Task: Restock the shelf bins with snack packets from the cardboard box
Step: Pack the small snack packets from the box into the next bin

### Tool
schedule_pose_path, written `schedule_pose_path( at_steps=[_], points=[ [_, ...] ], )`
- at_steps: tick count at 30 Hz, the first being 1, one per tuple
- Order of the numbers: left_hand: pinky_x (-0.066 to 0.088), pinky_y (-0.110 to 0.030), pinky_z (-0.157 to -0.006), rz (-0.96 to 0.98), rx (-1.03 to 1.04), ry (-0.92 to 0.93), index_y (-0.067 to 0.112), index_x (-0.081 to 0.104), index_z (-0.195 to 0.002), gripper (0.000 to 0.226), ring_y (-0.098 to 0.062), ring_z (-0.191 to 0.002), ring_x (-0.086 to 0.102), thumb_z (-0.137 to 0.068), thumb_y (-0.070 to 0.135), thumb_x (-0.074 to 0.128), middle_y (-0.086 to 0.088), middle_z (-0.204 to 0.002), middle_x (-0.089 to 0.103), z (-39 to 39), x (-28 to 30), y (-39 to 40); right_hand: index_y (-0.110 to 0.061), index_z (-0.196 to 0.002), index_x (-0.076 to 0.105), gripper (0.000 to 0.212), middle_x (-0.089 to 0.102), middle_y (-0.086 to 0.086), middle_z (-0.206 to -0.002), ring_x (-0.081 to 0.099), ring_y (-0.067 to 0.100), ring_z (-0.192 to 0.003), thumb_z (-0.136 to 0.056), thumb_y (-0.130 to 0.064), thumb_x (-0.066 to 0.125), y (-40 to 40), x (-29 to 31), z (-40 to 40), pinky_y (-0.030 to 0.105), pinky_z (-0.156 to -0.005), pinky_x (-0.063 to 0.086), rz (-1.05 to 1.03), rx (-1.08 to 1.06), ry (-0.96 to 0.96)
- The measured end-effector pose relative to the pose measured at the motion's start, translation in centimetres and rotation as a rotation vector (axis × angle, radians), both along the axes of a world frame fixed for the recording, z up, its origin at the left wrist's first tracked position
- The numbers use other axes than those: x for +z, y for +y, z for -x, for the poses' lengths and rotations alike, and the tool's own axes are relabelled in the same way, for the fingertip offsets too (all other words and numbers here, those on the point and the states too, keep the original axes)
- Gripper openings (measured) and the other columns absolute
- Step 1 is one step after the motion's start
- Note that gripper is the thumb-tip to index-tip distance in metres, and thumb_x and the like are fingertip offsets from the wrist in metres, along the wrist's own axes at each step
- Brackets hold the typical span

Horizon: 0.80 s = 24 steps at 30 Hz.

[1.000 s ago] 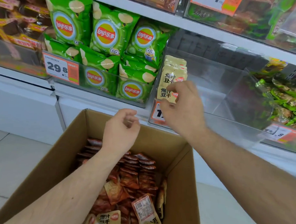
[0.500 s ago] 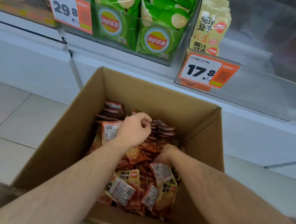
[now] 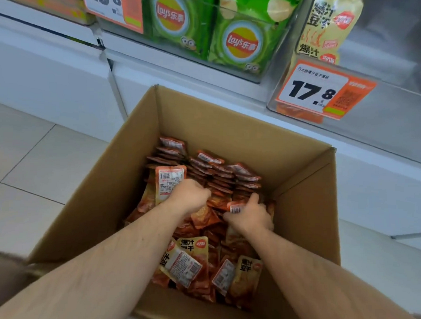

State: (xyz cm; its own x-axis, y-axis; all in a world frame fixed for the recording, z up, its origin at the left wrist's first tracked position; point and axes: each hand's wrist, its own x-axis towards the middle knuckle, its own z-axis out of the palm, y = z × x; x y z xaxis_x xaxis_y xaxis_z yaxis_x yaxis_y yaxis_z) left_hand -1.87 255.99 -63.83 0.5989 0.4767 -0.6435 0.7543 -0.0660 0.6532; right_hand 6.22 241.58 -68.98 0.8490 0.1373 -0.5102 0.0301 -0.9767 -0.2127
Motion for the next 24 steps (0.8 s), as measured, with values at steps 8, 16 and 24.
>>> schedule_pose_path(
  at_steps=[8,16,24],
  points=[
    [0.056,-0.042,-0.077,0.88,0.432,-0.171,0.004,0.063,-0.116,0.043,-0.027,-0.095,0.066,-0.096,0.041,0.056,-0.012,-0.104,0.07,-0.2,1.3,0.9,-0.024,-0.137,0.031,0.093,0.05,-0.004,-0.129,0.051,0.008,-0.119,-0.063,-0.039,0.086,2.0,6.3,3.1,0.027,-0.103,0.044,-0.79,0.105,-0.238],
    [0.06,-0.04,-0.064,0.26,0.608,-0.408,0.013,0.057,-0.109,0.028,-0.027,-0.085,0.072,-0.089,-0.005,0.061,-0.01,-0.104,0.071,1.3,3.9,7.3,-0.023,-0.147,0.036,0.076,0.044,0.006,-0.147,0.049,0.023,-0.129,-0.079,-0.026,0.07,4.8,3.9,1.1,0.032,-0.105,0.043,-0.436,0.358,-0.096],
    [0.053,-0.025,-0.058,0.034,0.558,-0.432,0.015,0.055,-0.118,0.035,-0.015,-0.088,0.068,-0.089,-0.004,0.062,0.0,-0.102,0.07,2.2,5.0,8.7,-0.009,-0.145,0.029,0.096,0.054,0.012,-0.136,0.054,0.03,-0.124,-0.074,-0.045,0.082,12.6,-0.1,2.2,0.036,-0.09,0.048,-0.394,0.115,0.215]
  ],
)
